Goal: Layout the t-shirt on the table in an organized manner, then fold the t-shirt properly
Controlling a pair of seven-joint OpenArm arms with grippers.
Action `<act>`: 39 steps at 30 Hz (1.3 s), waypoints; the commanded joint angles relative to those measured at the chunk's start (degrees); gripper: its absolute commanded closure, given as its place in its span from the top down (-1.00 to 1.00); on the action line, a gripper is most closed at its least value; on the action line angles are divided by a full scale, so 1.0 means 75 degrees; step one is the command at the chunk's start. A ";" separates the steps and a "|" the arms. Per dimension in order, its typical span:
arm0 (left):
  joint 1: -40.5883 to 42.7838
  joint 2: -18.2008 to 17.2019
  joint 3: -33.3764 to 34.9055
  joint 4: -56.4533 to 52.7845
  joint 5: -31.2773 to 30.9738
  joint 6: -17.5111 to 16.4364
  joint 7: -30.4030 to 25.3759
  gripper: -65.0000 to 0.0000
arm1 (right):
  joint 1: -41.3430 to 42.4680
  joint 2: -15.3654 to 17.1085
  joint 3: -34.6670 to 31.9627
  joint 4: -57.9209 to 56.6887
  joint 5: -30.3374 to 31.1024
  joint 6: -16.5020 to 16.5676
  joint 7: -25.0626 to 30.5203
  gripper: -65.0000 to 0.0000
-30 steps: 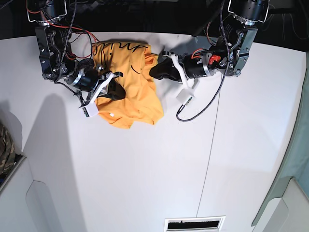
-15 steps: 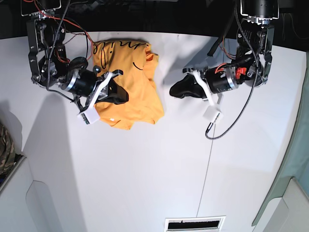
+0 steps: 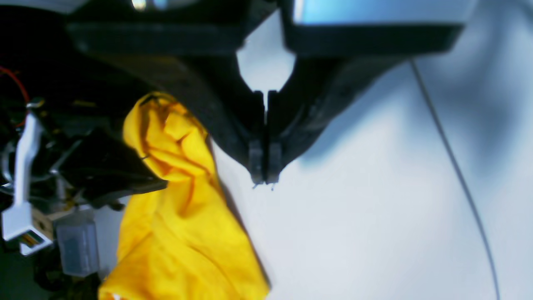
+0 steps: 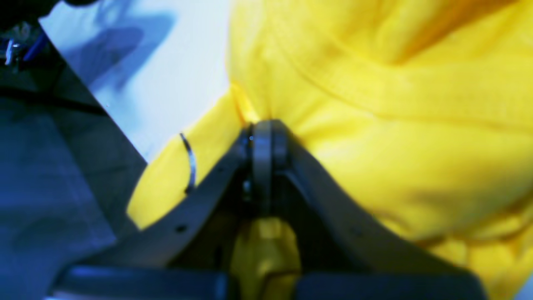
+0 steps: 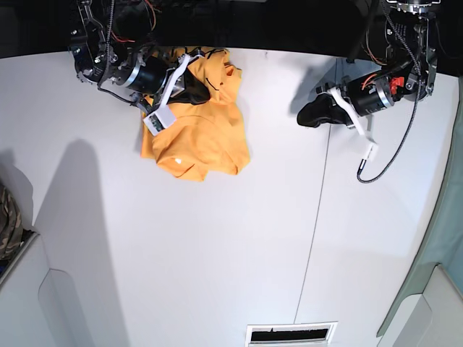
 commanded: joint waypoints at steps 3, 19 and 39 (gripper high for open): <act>-0.0026 -0.0087 -0.0026 0.0125 -0.0152 -0.0080 -0.0093 -1.00 | 0.0527 -0.0157 -0.0044 -0.0667 -0.0210 -0.0154 -0.0093 -1.00; 0.0938 -0.0306 -0.0428 0.2133 -0.0152 -0.0080 0.0052 -1.00 | 0.1102 -0.0376 0.0379 0.1116 -0.0117 -0.0154 -0.0638 -1.00; 0.5286 -0.0341 -0.2366 0.3276 0.0595 -0.0080 0.0082 -1.00 | -0.2591 0.1172 0.4902 0.3756 0.2704 -0.0154 -0.2707 -1.00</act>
